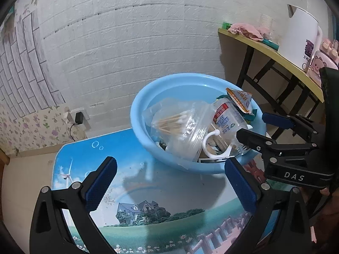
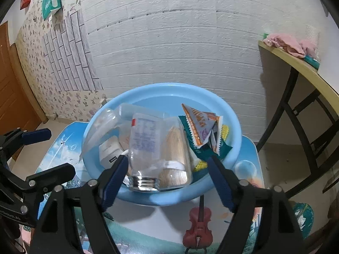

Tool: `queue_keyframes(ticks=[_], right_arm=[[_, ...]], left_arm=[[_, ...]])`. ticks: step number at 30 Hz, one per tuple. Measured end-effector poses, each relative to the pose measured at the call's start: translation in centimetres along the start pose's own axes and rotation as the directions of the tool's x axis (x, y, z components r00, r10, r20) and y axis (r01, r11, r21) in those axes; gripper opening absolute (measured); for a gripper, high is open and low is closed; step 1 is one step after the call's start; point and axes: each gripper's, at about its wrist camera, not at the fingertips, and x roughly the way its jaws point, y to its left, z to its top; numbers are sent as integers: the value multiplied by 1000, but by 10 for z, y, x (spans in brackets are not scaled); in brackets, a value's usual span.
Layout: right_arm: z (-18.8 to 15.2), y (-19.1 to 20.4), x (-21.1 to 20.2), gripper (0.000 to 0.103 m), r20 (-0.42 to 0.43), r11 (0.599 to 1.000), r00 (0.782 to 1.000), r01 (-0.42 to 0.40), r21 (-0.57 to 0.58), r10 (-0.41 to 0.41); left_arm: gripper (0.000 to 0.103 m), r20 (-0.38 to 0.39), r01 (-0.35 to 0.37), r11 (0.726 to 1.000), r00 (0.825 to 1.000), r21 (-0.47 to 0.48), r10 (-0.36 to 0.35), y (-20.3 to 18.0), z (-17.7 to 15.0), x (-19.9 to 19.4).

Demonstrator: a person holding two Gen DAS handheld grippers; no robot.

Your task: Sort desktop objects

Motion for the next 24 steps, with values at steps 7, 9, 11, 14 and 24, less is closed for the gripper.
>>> queue_keyframes(ticks=[7,9,11,14,24], right_arm=[[1,-2,-11,86,24,1000,1000,-7,18,7],[1,-2,-12,86,23,1000,1000,-6,18,5],[1,0,-12,89,21,1000,1000,-4,20,4],[1,-1,-13,103,21,1000,1000,-6,22,6],[2,3,-16,103,30,1000,1000,-8,-1,8]], left_arm=[[103,14,-10,1000,1000,2,10,-1,0,-6],[103,21,-13,1000,1000,-4,13,0,0,-7],[103,28,-20,1000,999,-11,20,1,0,-9],[103,32,-26,999,999,-20,27,5,0,-11],[103,57,-81,997,995,-18,82,9,0,-15]])
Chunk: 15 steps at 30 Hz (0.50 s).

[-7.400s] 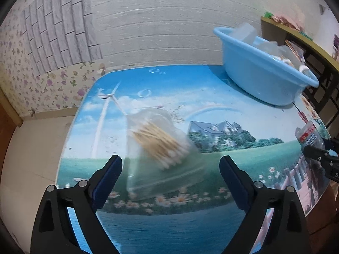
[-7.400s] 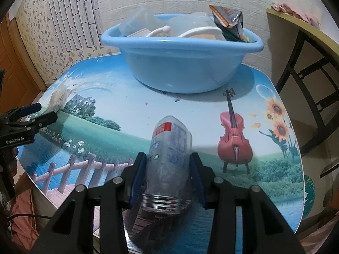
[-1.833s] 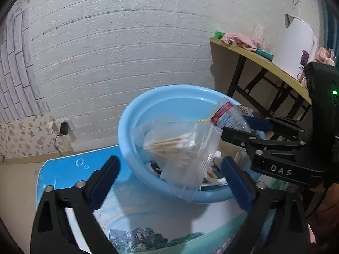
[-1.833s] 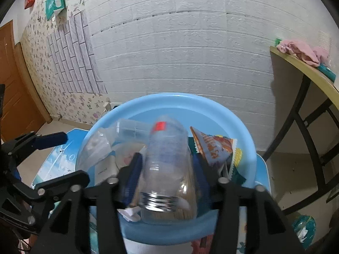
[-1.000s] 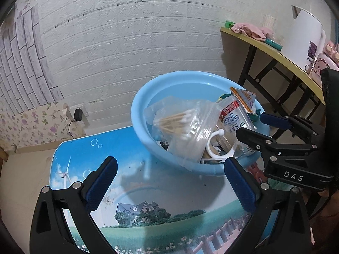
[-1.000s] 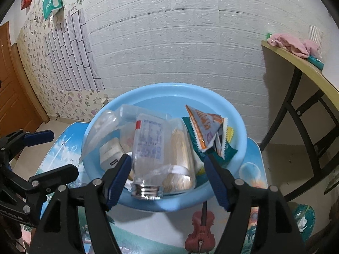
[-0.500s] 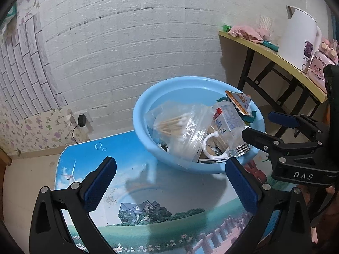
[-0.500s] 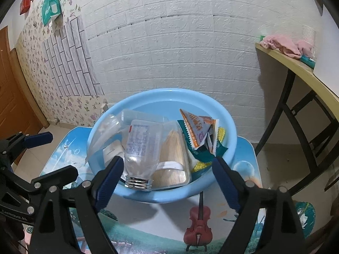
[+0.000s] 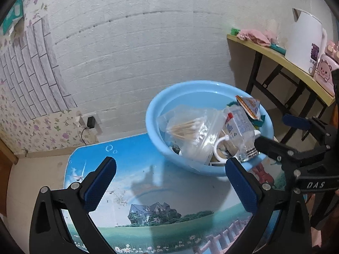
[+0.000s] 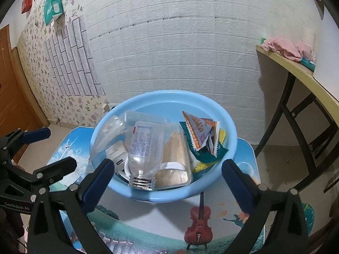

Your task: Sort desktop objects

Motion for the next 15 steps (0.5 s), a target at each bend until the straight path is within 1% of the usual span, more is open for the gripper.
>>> queue_keyframes(ticks=[2,7,11,15], right_arm=[[-1,3,-2,103,9,1000,1000,11,-20,-11],[3,6,-11,103,40,999,999,24,-29,-23],[8,8,-25,103,75,999,996,47,-21,-45],[12,14,-34,103,75,999,996,40,-29,-37]], left_arm=[[103,35,-19,1000,999,-8,20,3,2,-6],[103,67,-35,999,997,4,35,6,7,-17],[103,80,-17,1000,997,-1,17,6,9,-23],[103,84,-11,1000,996,-2,12,6,8,-27]])
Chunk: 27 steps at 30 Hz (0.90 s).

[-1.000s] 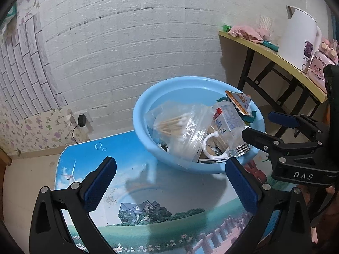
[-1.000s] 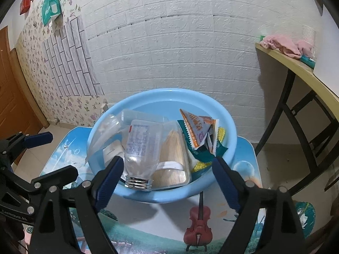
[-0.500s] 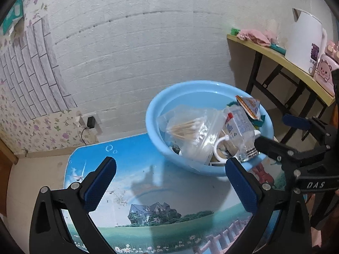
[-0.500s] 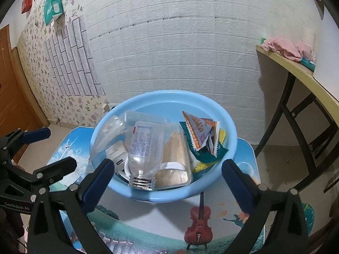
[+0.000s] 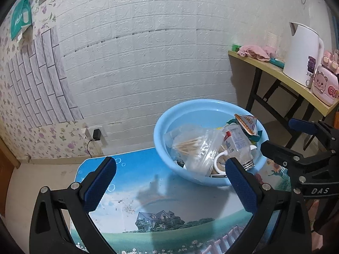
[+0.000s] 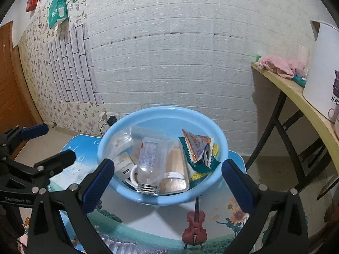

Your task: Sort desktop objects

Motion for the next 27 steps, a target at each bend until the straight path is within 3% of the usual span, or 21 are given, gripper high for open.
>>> queue_keyframes(ticks=[16,27], right_arm=[[4,3,-4,103,-10,997,997,-74,28,74],[2,5,1,103,-21,998,999,-49,29,50]], left_arm=[[103,13,2,1000,1000,-31,-2,7,2,-7],[103,21,-6,999,1000,-33,7,7,-1,-6]])
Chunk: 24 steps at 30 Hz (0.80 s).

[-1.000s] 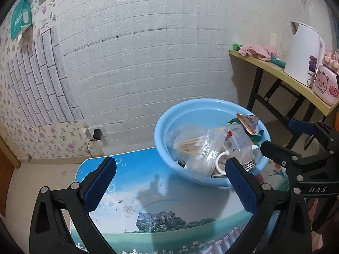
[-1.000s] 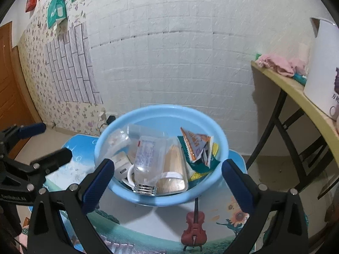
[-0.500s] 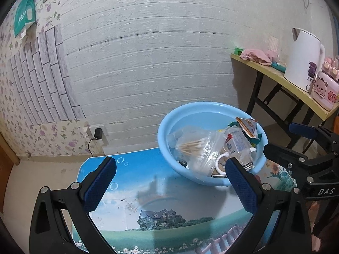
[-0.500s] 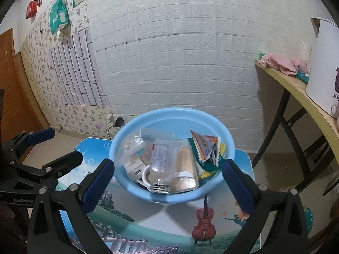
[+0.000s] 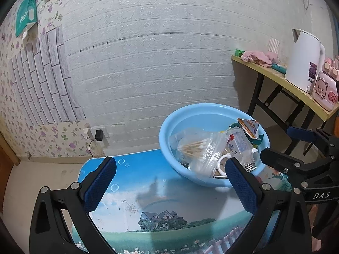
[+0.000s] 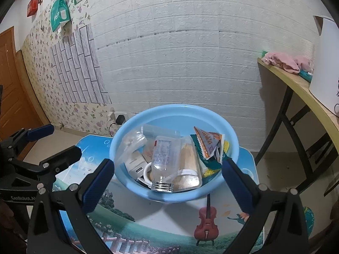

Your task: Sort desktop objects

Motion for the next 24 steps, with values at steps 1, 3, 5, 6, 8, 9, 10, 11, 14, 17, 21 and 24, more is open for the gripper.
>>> queue_keyframes(ticks=[1,3,5,6,8,9,10,11,14,17,21,24], right_arm=[[0,1,0,103,0,1000,1000,2,-1,-2],[0,1,0,103,0,1000,1000,2,-2,-2],[-1,1,0,103,0,1000,1000,4,-1,-4],[-1,1,0,103,0,1000,1000,5,-2,-5],[-1,1,0,103,-3,1000,1000,5,-2,-5],[-2,1,0,103,-4,1000,1000,5,-3,-5],[-2,1,0,103,-5,1000,1000,6,-4,-6],[-2,1,0,103,-7,1000,1000,6,-5,-6],[-3,2,1,103,-9,1000,1000,7,-9,-7],[-4,3,-1,103,-7,1000,1000,9,-15,-10],[-4,3,-2,103,-8,1000,1000,7,-17,-8],[-5,3,-3,103,-7,1000,1000,7,-18,-7]], left_arm=[[103,0,4,1000,1000,-7,-4,1,0,0],[103,-2,-2,1000,1000,-17,2,2,-1,-1],[103,-3,-9,1000,1000,-19,9,3,-1,-1],[103,-1,-13,1000,1000,-19,13,4,-1,-1],[103,2,-14,1000,1000,-21,14,4,-1,-3],[103,4,-12,1000,1000,-22,12,4,-2,-3],[103,6,-11,1000,1000,-21,11,3,-2,-4],[103,6,-11,1000,1000,-19,11,3,-2,-4],[103,9,-12,1000,1000,-15,12,3,-3,-5],[103,14,-5,1000,1000,-15,5,3,-3,-7],[103,17,-7,1000,1000,-16,7,2,-4,-10],[103,19,-11,1000,1000,-18,11,3,-5,-12]])
